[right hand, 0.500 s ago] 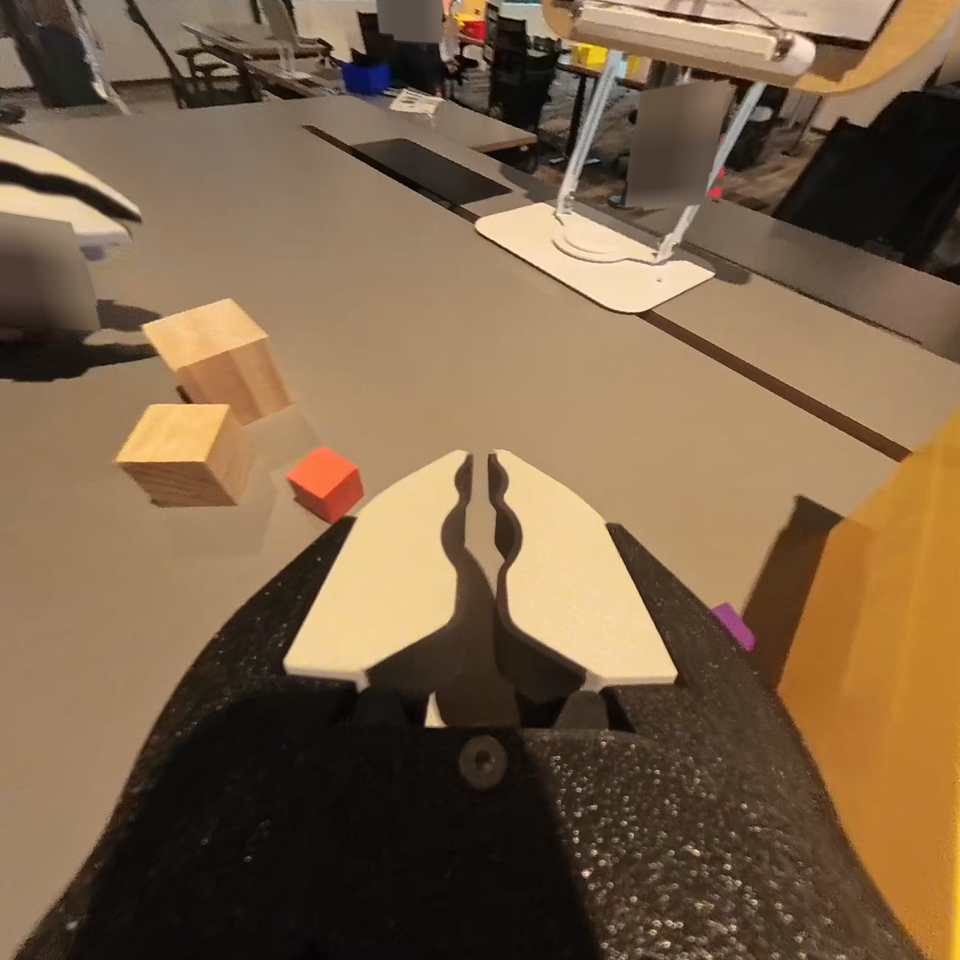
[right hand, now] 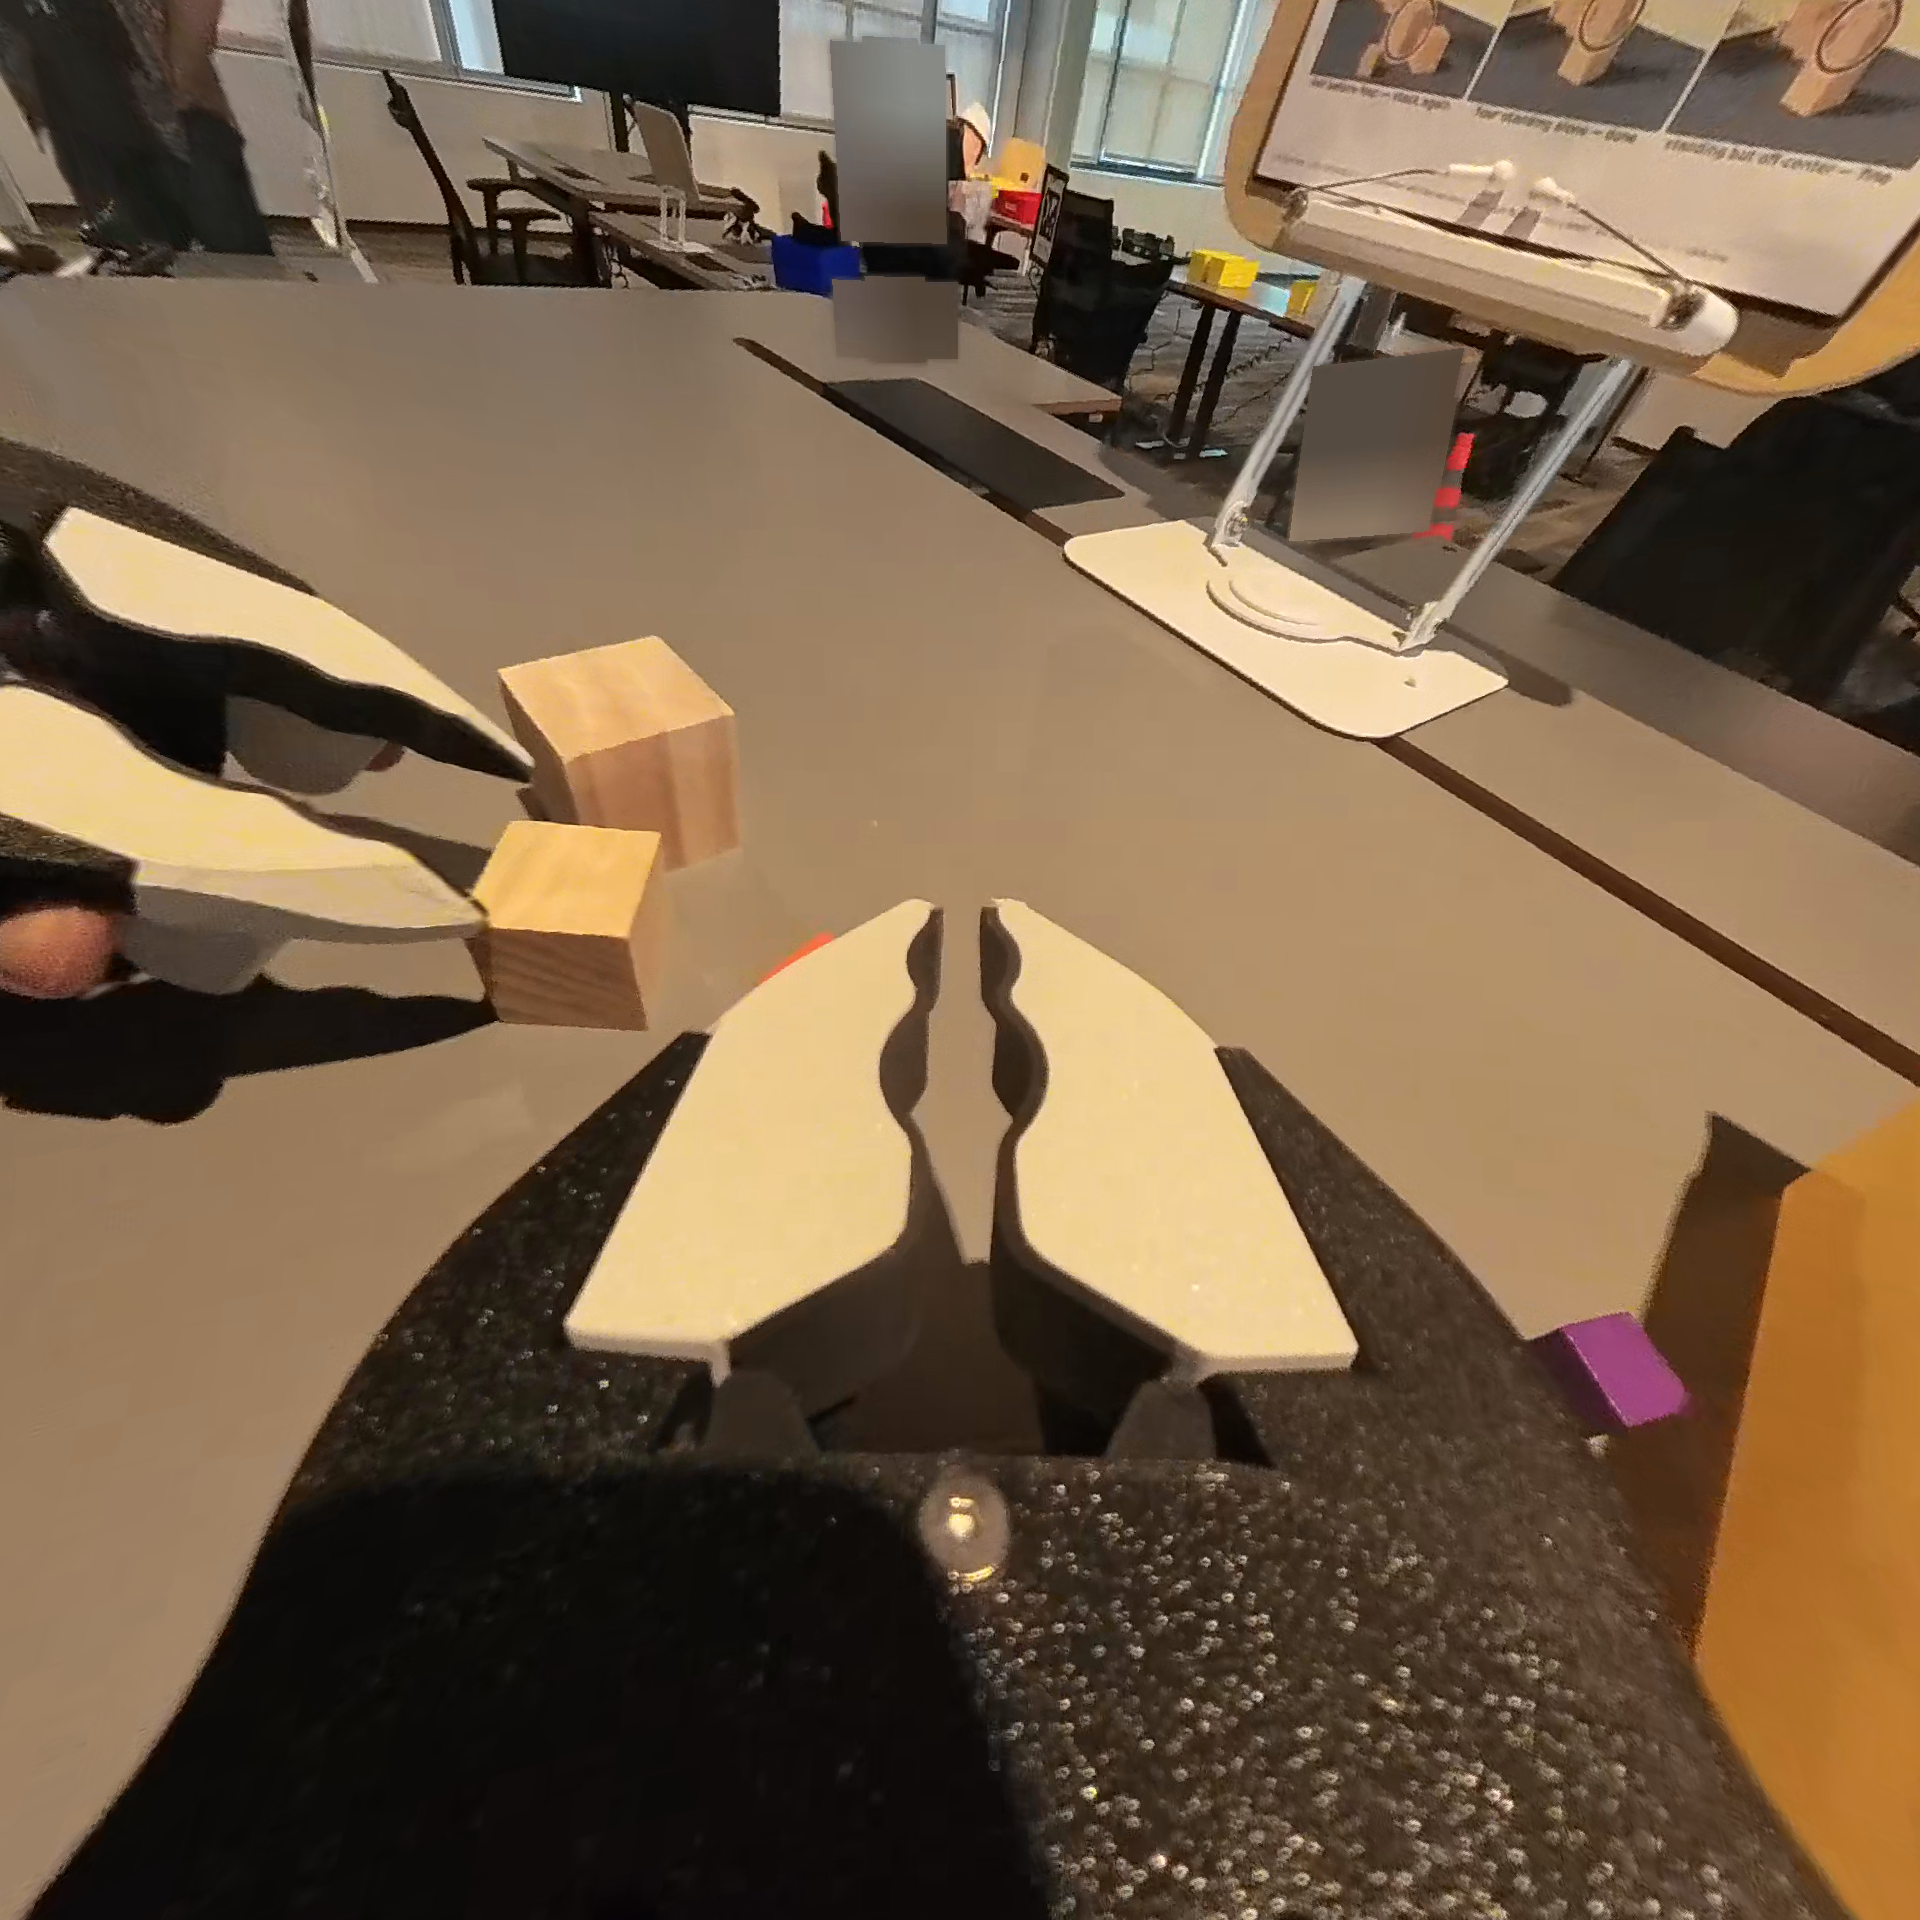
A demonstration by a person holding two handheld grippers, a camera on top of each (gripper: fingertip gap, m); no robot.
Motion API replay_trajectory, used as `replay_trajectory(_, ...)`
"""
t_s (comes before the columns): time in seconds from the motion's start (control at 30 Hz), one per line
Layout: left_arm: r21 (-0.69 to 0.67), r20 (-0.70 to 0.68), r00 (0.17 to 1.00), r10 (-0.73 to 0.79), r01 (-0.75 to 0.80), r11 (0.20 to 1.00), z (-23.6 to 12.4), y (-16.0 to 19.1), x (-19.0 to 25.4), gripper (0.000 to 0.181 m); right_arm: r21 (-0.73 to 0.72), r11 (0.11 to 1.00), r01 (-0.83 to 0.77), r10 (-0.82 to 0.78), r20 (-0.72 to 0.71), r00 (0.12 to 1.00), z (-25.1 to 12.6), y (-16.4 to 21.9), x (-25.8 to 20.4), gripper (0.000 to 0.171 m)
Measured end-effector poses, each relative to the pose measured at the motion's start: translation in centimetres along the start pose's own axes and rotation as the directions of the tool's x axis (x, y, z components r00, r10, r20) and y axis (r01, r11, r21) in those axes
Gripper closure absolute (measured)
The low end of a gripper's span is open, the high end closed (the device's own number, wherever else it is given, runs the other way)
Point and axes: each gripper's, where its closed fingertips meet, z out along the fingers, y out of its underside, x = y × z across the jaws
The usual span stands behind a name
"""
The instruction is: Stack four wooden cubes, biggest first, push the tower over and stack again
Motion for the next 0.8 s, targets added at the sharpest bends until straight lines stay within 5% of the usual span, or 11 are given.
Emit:
replay_trajectory(0.57,-0.045,0.093,0.990,-0.104,0.109,0.993,0.4,-0.1,1.2,0.123,-0.018,1.000,-0.009,0.008,-0.017,1.000,-0.4,0.6,-0.4,0.166)
replay_trajectory(0.8,-0.121,0.100,0.993,-0.063,0.075,0.990,1.2,0.9,1.4,0.133,-0.028,0.999,0.015,-0.015,-0.011,1.000,-0.2,0.6,-1.1,0.166)
